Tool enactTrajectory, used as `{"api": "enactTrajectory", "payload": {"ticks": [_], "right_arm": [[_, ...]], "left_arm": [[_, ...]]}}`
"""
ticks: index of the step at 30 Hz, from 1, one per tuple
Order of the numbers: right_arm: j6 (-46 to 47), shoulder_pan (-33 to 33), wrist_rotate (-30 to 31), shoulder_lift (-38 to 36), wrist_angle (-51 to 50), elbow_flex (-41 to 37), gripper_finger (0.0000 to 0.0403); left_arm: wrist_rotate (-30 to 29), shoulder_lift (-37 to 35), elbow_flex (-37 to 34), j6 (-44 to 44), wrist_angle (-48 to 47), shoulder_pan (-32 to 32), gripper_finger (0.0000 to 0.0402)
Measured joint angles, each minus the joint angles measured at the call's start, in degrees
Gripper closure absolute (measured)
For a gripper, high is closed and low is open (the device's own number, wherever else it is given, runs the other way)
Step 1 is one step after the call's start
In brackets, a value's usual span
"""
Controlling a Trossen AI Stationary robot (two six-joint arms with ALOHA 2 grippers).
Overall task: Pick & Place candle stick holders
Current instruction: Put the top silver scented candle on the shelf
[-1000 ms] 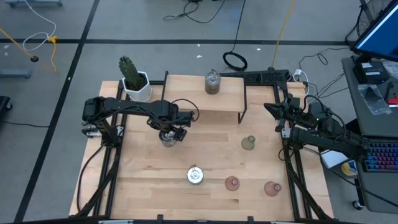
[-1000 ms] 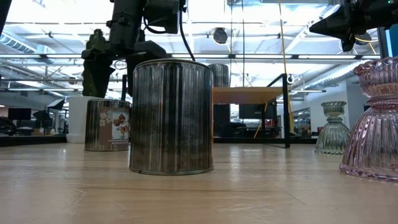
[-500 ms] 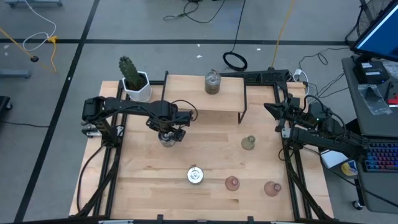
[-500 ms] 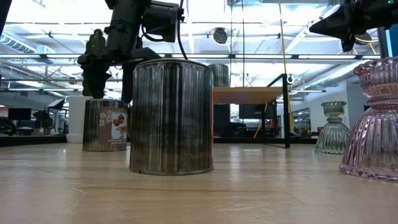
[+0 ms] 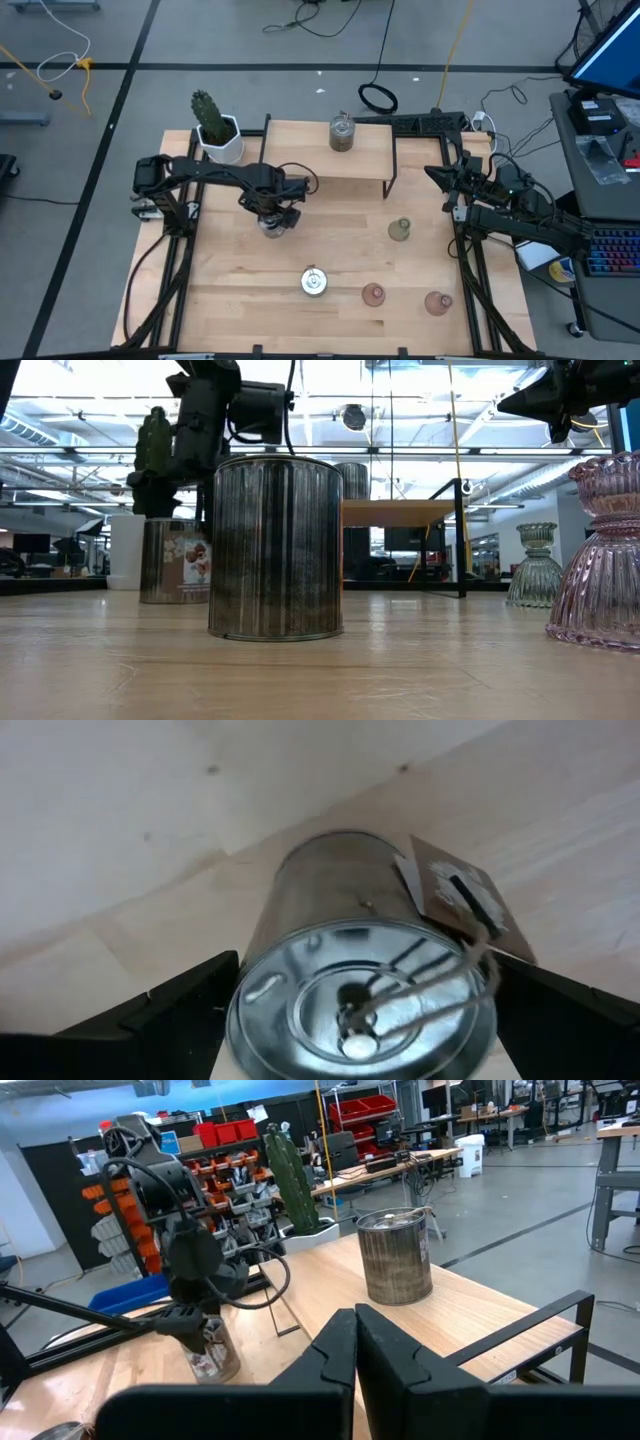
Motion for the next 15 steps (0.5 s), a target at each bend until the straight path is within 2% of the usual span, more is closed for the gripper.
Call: {"api": "enactTrajectory", "payload": {"ticks": [15], "right_arm": [[0.02, 0.00, -0.01, 0.00, 0.00, 0.00, 0.0403]], "left_arm": [[1.50, 0.02, -0.49, -0.13, 0.82, 0.06, 0.0002]]}}
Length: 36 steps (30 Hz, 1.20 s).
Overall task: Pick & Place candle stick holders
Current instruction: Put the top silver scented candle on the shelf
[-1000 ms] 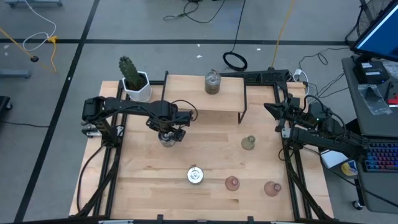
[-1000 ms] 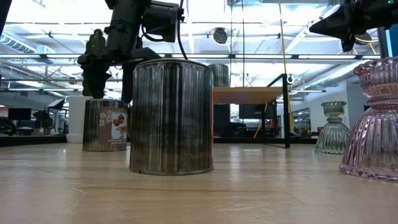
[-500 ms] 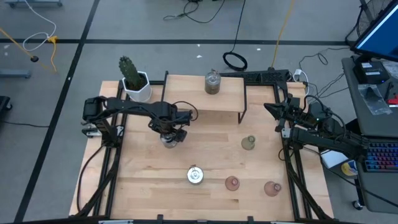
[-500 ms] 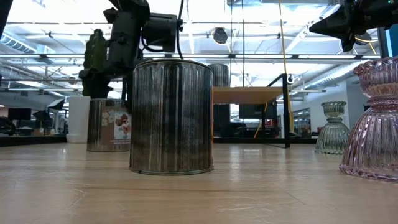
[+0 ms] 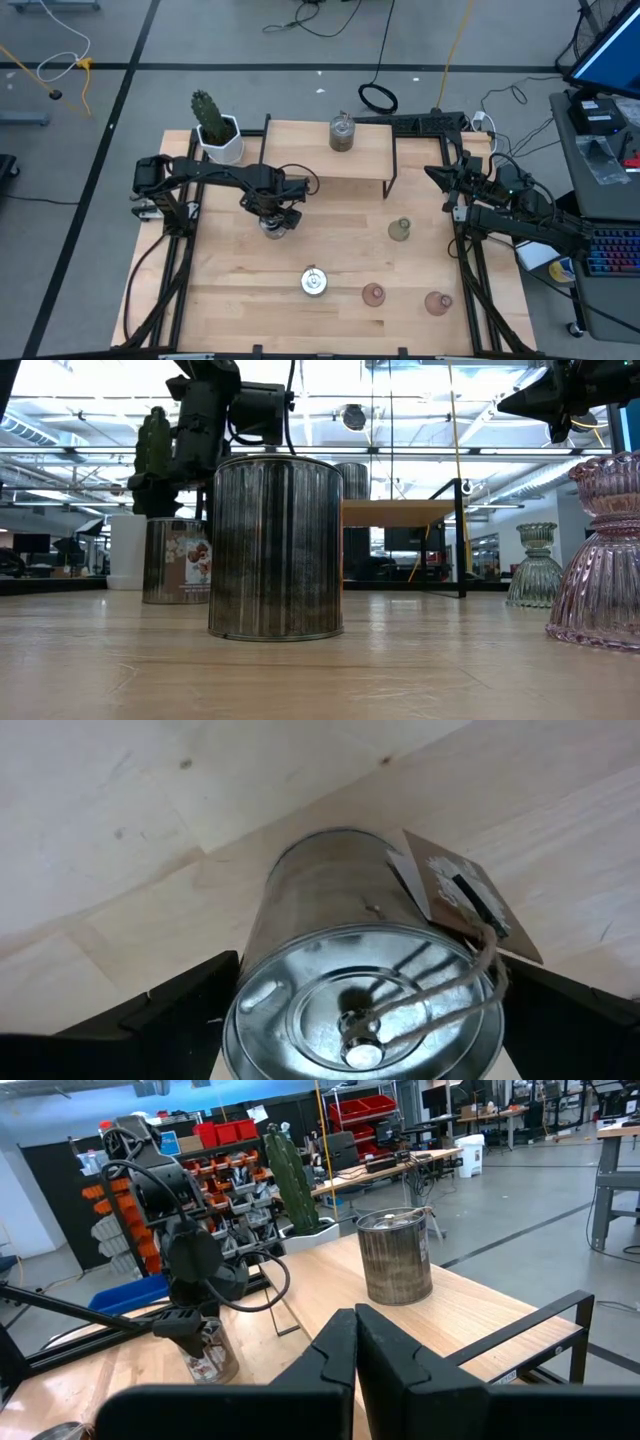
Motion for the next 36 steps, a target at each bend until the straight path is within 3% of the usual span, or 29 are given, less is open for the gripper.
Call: {"api": "enactTrajectory", "payload": {"ticks": [25, 31, 36], "right_arm": [[0.00, 0.00, 0.02, 0.00, 0.00, -0.02, 0.0403], [0.00, 0.00, 0.02, 0.02, 0.00, 0.00, 0.0403], [-0.01, 0.00, 0.01, 0.01, 0.00, 0.00, 0.0403]], "left_arm": [[2.08, 0.00, 0.04, -1.90, -1.08, -1.09, 0.0003], [1.96, 0.00, 0.07, -2.94, -0.56, -1.37, 0.0045], [1.54, 0.00, 0.09, -3.95, -0.14, -2.18, 0.0045]]}}
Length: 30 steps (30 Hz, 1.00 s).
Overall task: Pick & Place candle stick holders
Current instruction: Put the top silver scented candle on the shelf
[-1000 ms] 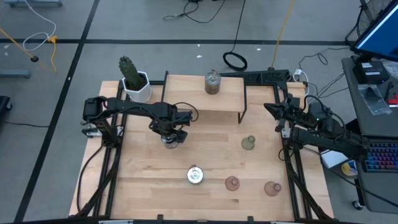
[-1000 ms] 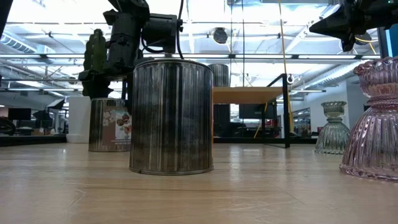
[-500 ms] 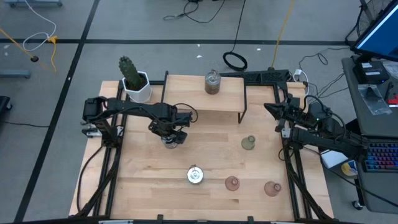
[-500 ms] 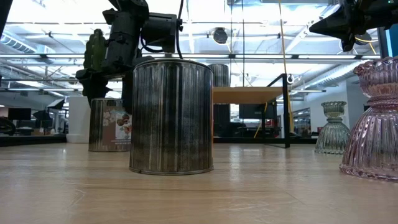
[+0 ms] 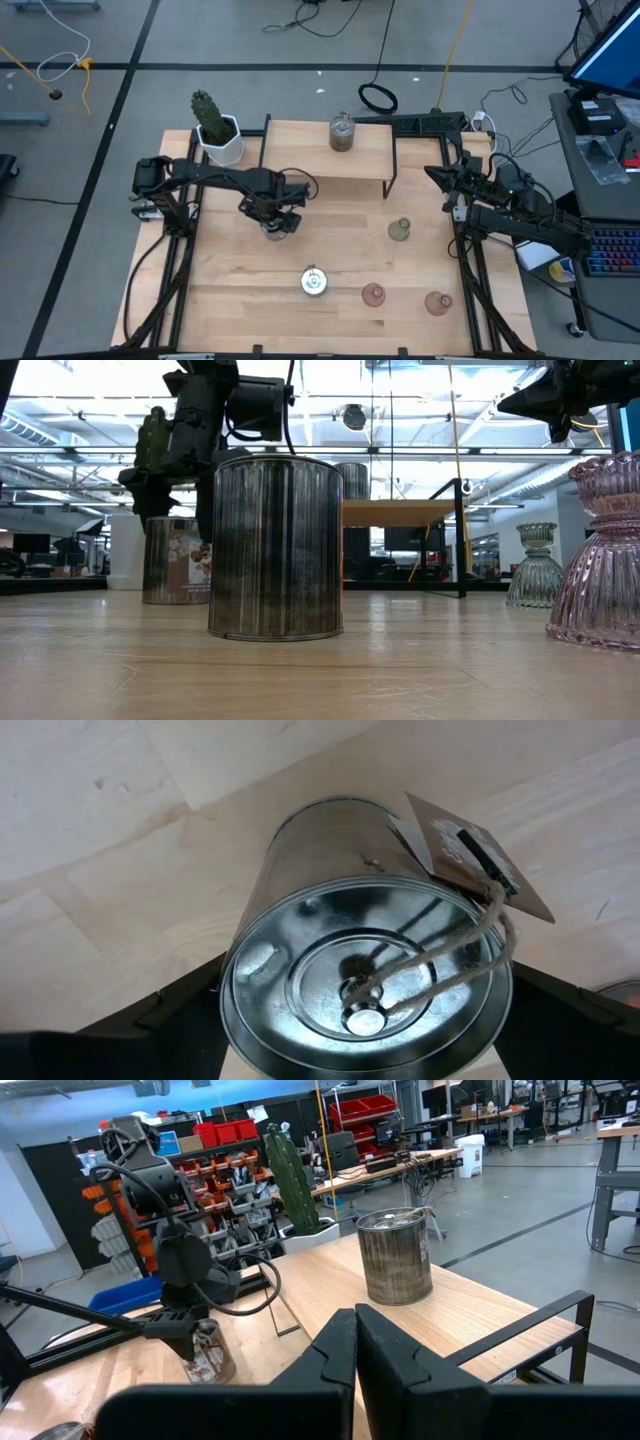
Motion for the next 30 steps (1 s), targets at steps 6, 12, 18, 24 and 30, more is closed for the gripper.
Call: {"api": "enactTrajectory", "payload": {"ticks": [6, 12, 18, 24, 30], "right_arm": [[-0.01, 0.00, 0.01, 0.01, 0.00, 0.00, 0.0403], [0.01, 0.00, 0.01, -0.01, 0.00, -0.02, 0.0403], [0.01, 0.00, 0.01, -0.01, 0.00, -0.02, 0.0403], [0.01, 0.00, -0.01, -0.01, -0.01, -0.02, 0.0403], [0.01, 0.00, -0.01, -0.01, 0.00, -0.02, 0.0403]], "left_arm": [[-0.60, -0.02, 0.04, -1.08, -0.07, -0.88, 0.0045], [-0.62, -0.02, 0.07, -1.33, -0.09, -1.80, 0.0045], [-0.33, 0.04, 1.92, -1.31, -0.03, -2.94, 0.0045], [-0.21, 0.04, 5.72, 0.25, -0.56, -3.20, 0.0045], [-0.20, 0.03, 10.59, 1.98, -5.18, -3.16, 0.0045]]}}
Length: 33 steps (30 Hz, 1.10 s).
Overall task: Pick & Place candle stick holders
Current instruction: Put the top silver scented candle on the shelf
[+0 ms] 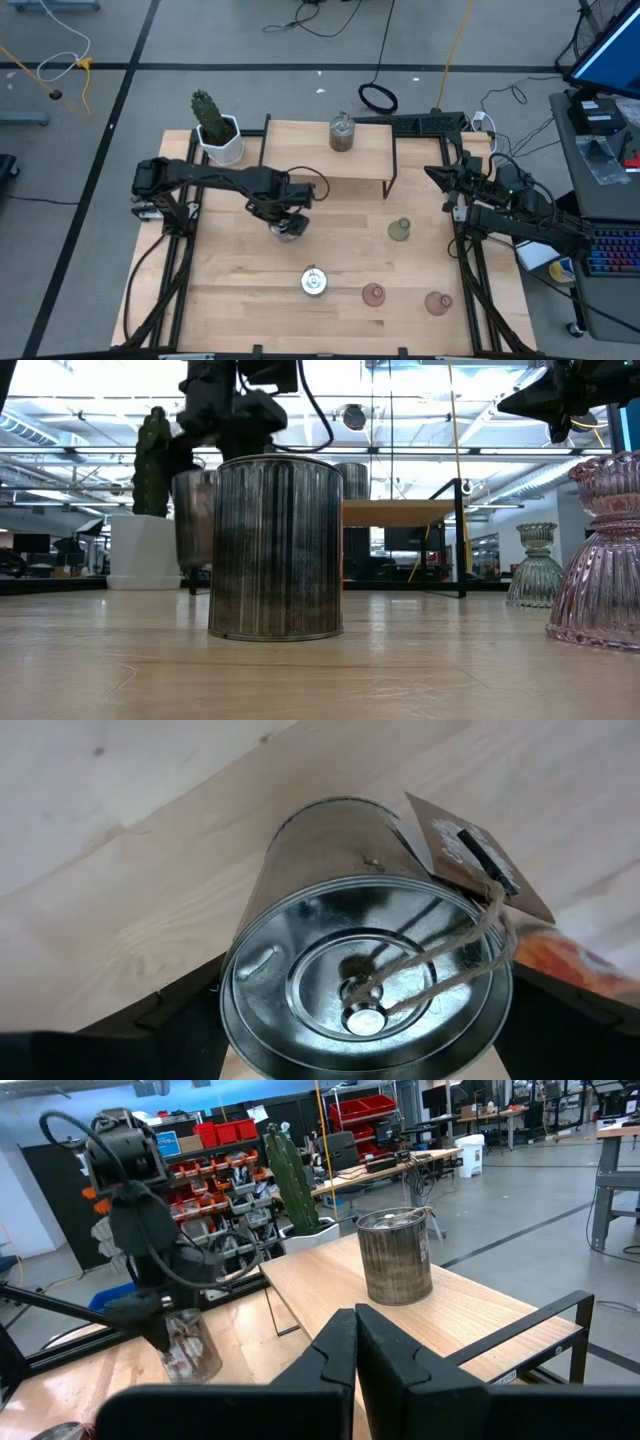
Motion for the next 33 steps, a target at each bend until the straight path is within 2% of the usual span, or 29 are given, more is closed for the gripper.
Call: {"api": "enactTrajectory", "payload": {"ticks": [14, 22, 28, 33], "right_arm": [[-0.01, 0.00, 0.02, 0.01, 0.00, 0.00, 0.0403], [0.19, 0.00, 0.00, 0.00, 0.74, 0.00, 0.0403], [11.28, 0.00, -0.02, 0.52, 6.44, 0.00, 0.0403], [12.77, 0.00, 0.05, 1.62, 7.87, 0.00, 0.0403]], "left_arm": [[1.33, -0.03, 11.70, 3.17, -13.63, -0.10, 0.0045], [4.81, -0.07, 18.20, 2.73, -12.97, -0.04, 0.0046], [6.31, -0.07, 21.13, 0.87, -10.98, -0.06, 0.0046], [7.63, -0.05, 21.54, 0.81, -6.72, -0.04, 0.0046]]}}
